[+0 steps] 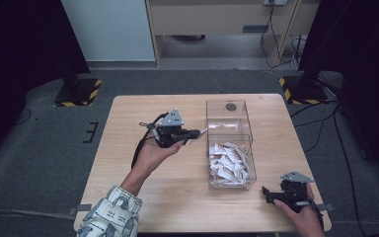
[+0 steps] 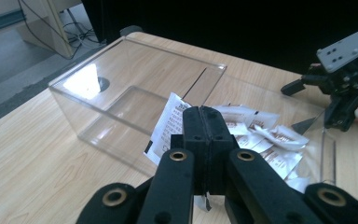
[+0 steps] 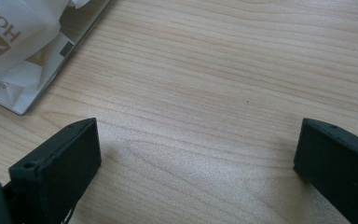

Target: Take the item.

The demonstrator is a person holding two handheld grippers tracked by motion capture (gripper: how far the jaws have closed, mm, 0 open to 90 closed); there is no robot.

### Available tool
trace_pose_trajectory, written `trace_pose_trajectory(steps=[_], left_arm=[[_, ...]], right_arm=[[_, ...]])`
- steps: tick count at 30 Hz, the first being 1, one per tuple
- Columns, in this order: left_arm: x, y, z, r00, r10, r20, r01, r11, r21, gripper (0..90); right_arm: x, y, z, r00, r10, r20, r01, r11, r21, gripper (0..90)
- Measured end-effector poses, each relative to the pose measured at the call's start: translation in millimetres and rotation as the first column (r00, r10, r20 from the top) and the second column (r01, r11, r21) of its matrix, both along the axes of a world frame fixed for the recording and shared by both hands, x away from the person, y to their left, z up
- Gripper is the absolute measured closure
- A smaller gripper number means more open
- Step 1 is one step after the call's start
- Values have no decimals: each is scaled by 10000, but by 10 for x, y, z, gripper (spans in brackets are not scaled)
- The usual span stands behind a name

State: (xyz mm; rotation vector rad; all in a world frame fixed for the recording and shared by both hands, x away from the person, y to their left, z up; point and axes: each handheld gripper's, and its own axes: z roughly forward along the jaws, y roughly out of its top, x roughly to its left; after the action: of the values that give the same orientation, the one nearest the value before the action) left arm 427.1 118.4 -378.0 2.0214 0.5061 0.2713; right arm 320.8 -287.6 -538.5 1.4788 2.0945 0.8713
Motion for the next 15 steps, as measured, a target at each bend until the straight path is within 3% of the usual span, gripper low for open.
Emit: trace_pose_trajectory(steps=[15], left_arm=[[99,88,-154,9994,325,-107,-321,9988,363,894]], right_arm=[[0,0,0,10000,-2,-1,2,10000,0,8]])
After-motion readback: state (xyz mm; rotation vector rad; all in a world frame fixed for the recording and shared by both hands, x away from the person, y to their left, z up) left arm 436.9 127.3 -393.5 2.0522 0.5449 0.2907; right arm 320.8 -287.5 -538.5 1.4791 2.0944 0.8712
